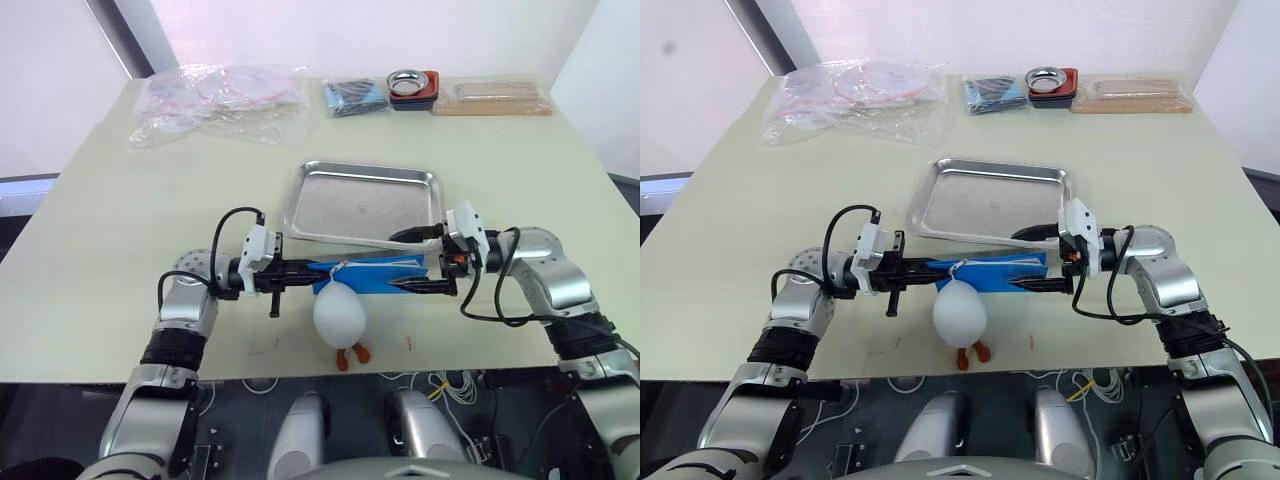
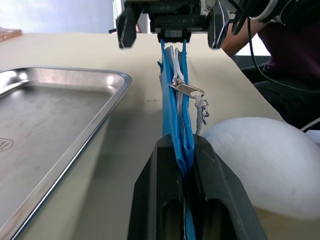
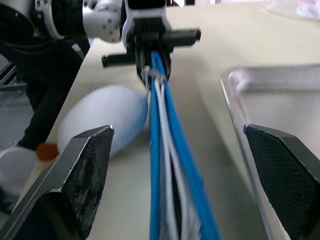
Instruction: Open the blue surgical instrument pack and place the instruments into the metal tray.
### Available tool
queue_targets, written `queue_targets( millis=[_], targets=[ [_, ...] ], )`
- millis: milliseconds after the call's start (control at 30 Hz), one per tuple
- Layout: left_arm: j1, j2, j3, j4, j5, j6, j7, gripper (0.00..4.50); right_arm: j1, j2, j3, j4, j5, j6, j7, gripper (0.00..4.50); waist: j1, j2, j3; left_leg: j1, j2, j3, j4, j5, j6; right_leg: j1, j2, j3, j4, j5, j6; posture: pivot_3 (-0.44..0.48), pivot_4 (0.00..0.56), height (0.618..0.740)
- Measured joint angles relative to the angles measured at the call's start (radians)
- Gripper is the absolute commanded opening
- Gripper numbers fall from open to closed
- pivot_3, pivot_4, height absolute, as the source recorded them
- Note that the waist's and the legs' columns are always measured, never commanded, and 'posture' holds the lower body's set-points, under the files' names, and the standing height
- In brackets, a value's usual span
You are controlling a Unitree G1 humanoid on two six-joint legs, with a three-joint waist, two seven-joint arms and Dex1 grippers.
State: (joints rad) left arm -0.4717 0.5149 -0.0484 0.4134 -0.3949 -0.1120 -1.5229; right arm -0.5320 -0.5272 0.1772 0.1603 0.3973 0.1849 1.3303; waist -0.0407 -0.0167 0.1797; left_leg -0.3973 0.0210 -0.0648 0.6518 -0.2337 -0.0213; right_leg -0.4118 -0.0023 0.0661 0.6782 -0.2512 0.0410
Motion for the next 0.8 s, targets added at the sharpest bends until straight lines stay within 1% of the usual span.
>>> queue_targets(
  millis=[100, 167, 233, 433, 467, 500, 800],
  targets=[
    [0.000, -0.001, 0.000, 0.000, 0.000, 0.000, 0.000, 0.00, 0.035, 0.001, 0.001, 0.017, -0.014, -0.020, 0.009, 4.38, 0.000, 0.000, 0.000, 0.000, 0.000, 0.000, 0.000, 0.000, 0.000, 0.000, 0.000, 0.000, 0.000, 0.000, 0.000, 0.000, 0.150, 0.740],
    [0.000, -0.001, 0.000, 0.000, 0.000, 0.000, 0.000, 0.00, 0.041, 0.007, 0.002, 0.019, -0.017, -0.034, 0.012, 3.98, 0.000, 0.000, 0.000, 0.000, 0.000, 0.000, 0.000, 0.000, 0.000, 0.000, 0.000, 0.000, 0.000, 0.000, 0.000, 0.000, 0.150, 0.740],
    [0.000, -0.001, 0.000, 0.000, 0.000, 0.000, 0.000, 0.00, 0.041, 0.017, 0.001, 0.020, -0.016, -0.036, 0.012, 3.41, 0.000, 0.000, 0.000, 0.000, 0.000, 0.000, 0.000, 0.000, 0.000, 0.000, 0.000, 0.000, 0.000, 0.000, 0.000, 0.000, 0.150, 0.740],
    [-0.002, -0.002, -0.002, 0.000, 0.001, 0.000, -0.004, 0.00, 0.041, 0.044, -0.007, 0.043, 0.003, -0.033, 0.012, 0.55, 0.001, 0.000, 0.000, 0.000, 0.000, 0.000, 0.000, 0.000, 0.000, 0.000, 0.000, 0.000, 0.000, 0.001, -0.001, 0.000, 0.150, 0.740],
    [-0.002, -0.003, -0.002, 0.000, 0.001, 0.000, -0.004, 0.00, 0.041, 0.045, -0.010, 0.046, 0.004, -0.033, 0.012, 0.20, 0.001, 0.000, 0.000, 0.000, 0.000, 0.000, 0.000, 0.000, 0.000, 0.000, 0.000, 0.000, 0.000, 0.001, -0.002, 0.000, 0.150, 0.740],
    [-0.002, -0.003, -0.002, 0.000, 0.001, 0.000, -0.004, 0.00, 0.041, 0.049, -0.013, 0.050, 0.005, -0.033, 0.012, 0.09, 0.001, 0.000, 0.000, 0.000, 0.000, 0.000, 0.000, 0.000, 0.000, 0.000, 0.000, 0.000, 0.000, 0.002, -0.003, 0.000, 0.150, 0.740],
    [-0.003, -0.003, -0.001, 0.000, 0.002, 0.007, -0.002, 0.00, 0.041, 0.062, -0.022, 0.066, 0.001, -0.039, 0.015, 0.09, 0.000, 0.000, 0.000, 0.000, 0.000, 0.000, 0.000, 0.000, 0.000, 0.000, 0.000, 0.000, 0.000, 0.001, -0.002, 0.000, 0.150, 0.740]
  ],
)
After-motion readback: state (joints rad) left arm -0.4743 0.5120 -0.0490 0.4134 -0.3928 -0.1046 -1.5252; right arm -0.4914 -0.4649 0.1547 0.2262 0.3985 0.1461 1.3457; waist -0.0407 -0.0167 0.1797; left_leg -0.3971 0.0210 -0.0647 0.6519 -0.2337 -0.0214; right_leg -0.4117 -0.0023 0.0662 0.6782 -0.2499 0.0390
